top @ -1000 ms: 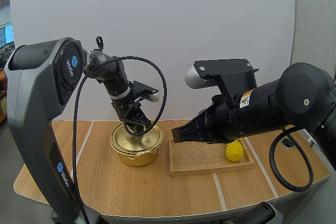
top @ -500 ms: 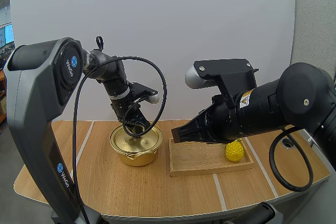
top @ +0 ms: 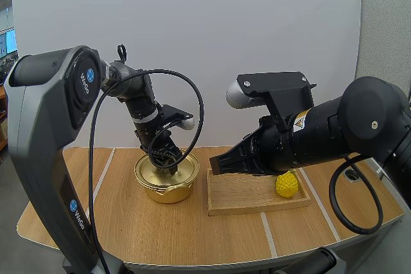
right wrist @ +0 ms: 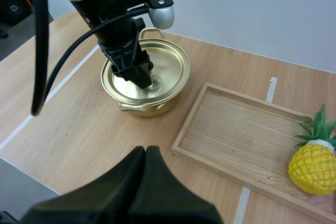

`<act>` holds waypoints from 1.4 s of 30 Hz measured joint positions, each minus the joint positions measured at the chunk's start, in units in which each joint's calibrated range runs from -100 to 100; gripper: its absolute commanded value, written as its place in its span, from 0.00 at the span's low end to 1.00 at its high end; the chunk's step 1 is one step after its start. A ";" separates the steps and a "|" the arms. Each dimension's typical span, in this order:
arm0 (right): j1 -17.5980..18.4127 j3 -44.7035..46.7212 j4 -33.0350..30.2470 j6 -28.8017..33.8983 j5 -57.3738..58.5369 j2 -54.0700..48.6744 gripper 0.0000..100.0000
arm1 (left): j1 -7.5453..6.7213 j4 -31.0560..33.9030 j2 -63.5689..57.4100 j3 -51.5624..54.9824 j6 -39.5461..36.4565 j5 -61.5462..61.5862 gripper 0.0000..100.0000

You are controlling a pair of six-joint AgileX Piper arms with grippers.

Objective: Open the pot, put the grape inside, and close it

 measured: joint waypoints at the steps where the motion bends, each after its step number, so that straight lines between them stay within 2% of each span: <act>1: 0.00 0.00 0.00 0.00 0.00 0.00 0.00 | 0.00 0.00 -0.16 0.17 0.00 0.79 1.00; 12: 0.00 0.00 0.00 0.00 0.00 0.00 0.00 | 0.00 0.35 -6.31 -3.49 0.00 8.57 1.00; 22: 0.00 0.00 -0.11 0.00 0.00 0.00 0.00 | 0.00 0.44 -25.96 -18.74 -0.31 13.10 1.00; 28: 0.00 0.00 -0.46 0.00 0.00 0.00 0.00 | 0.00 0.44 -34.87 -20.11 -0.51 13.26 1.00; 32: 0.00 0.00 -0.44 0.00 0.00 0.00 0.00 | 0.00 0.44 -36.46 -20.11 -0.91 13.26 1.00; 35: 0.00 0.00 -0.47 0.00 0.00 0.00 0.00 | 0.00 0.44 -39.59 -20.11 -1.80 13.40 0.69; 40: 0.00 0.00 -1.74 -0.07 0.00 0.00 0.00 | 0.00 1.40 -50.79 -20.21 -6.95 13.77 0.12; 41: 0.00 0.00 -1.88 -0.07 0.00 0.00 0.00 | 0.00 1.50 -51.59 -20.21 -7.27 13.95 0.03; 42: -0.02 0.00 -2.00 -0.07 0.00 0.00 0.00 | 0.00 1.50 -52.68 -20.21 -7.90 13.95 0.00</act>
